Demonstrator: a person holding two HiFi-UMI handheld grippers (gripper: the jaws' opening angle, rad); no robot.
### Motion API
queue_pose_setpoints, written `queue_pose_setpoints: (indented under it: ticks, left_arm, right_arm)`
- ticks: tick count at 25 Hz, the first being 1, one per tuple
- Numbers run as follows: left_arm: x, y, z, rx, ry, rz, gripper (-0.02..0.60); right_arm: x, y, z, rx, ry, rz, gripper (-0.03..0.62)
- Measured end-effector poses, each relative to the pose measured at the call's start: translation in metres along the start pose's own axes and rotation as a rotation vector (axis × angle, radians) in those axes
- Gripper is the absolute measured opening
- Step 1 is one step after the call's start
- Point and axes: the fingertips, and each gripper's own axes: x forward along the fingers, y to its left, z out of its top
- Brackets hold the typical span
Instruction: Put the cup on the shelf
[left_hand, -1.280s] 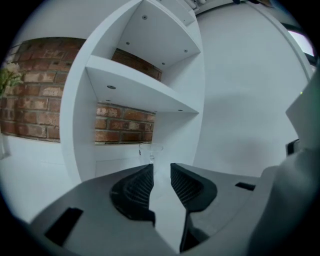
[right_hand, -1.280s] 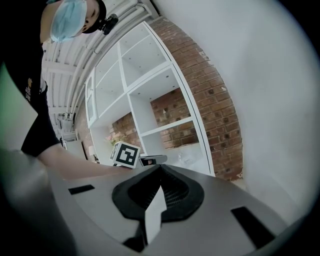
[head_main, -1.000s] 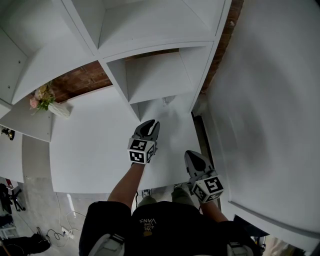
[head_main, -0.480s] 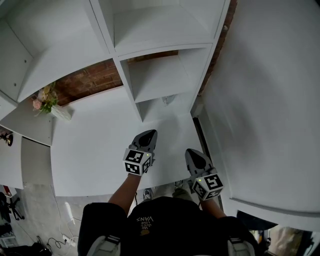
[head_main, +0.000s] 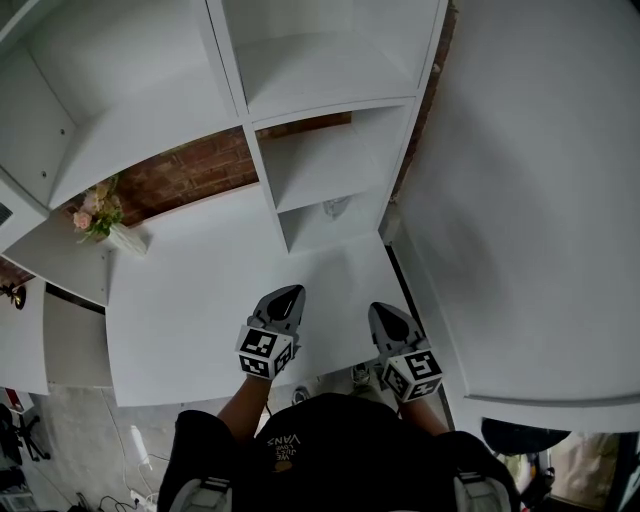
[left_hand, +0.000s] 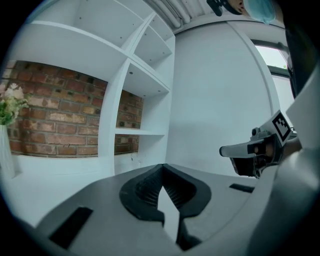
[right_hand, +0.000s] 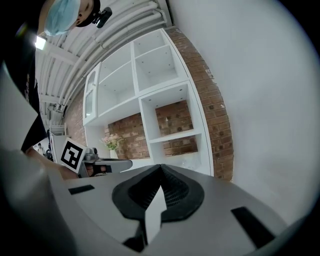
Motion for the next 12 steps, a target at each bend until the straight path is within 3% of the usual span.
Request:
queue_pose_setpoints:
  ticks: [12]
  left_arm:
    - [-0.051, -0.005, -0.009, -0.012, -0.001, -0.018, 0.007]
  right_arm:
    - [-0.01, 0.026, -0.009, 0.012, -0.006, -0.034, -0.002]
